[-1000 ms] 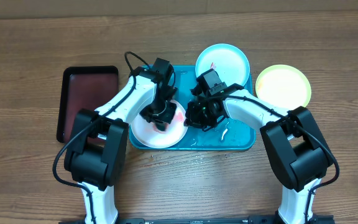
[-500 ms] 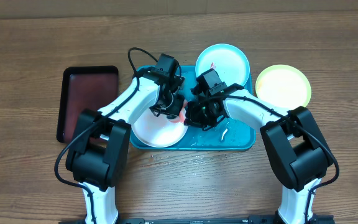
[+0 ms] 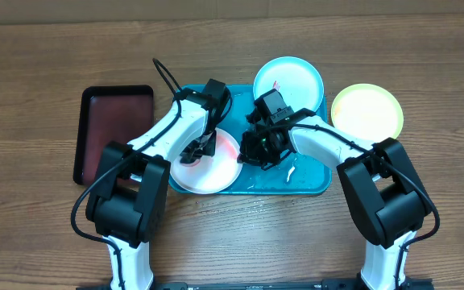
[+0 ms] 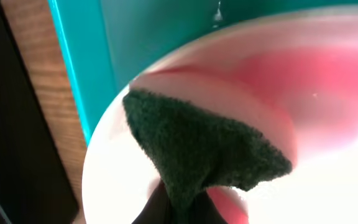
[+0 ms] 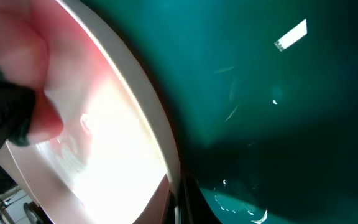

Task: Clean dirty plates on tray and stack at the side
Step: 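Continue scrubbing the white plate center with the left gripper's sponge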

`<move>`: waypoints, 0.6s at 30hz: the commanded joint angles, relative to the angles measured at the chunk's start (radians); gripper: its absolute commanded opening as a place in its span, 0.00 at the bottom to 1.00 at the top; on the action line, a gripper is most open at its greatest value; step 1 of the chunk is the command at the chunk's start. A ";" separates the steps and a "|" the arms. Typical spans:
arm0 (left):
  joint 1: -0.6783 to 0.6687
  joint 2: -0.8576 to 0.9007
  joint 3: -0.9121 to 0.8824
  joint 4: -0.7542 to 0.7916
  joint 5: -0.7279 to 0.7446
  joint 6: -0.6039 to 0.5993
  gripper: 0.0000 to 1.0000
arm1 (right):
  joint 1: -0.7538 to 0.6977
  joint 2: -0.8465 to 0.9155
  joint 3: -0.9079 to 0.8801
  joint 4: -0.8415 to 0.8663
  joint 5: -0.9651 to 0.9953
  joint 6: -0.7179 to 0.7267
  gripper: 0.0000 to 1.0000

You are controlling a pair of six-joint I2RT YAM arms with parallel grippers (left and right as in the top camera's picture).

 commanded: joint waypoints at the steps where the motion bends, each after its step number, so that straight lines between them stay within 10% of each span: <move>1: 0.010 0.019 -0.007 -0.031 0.130 0.110 0.04 | 0.004 -0.004 0.001 -0.002 -0.019 -0.015 0.04; 8: 0.010 0.019 -0.007 -0.003 0.575 0.425 0.04 | 0.004 -0.004 0.001 -0.002 -0.019 -0.014 0.04; 18: 0.010 0.019 -0.007 0.038 0.712 0.435 0.05 | 0.004 -0.004 0.001 -0.005 -0.019 -0.015 0.04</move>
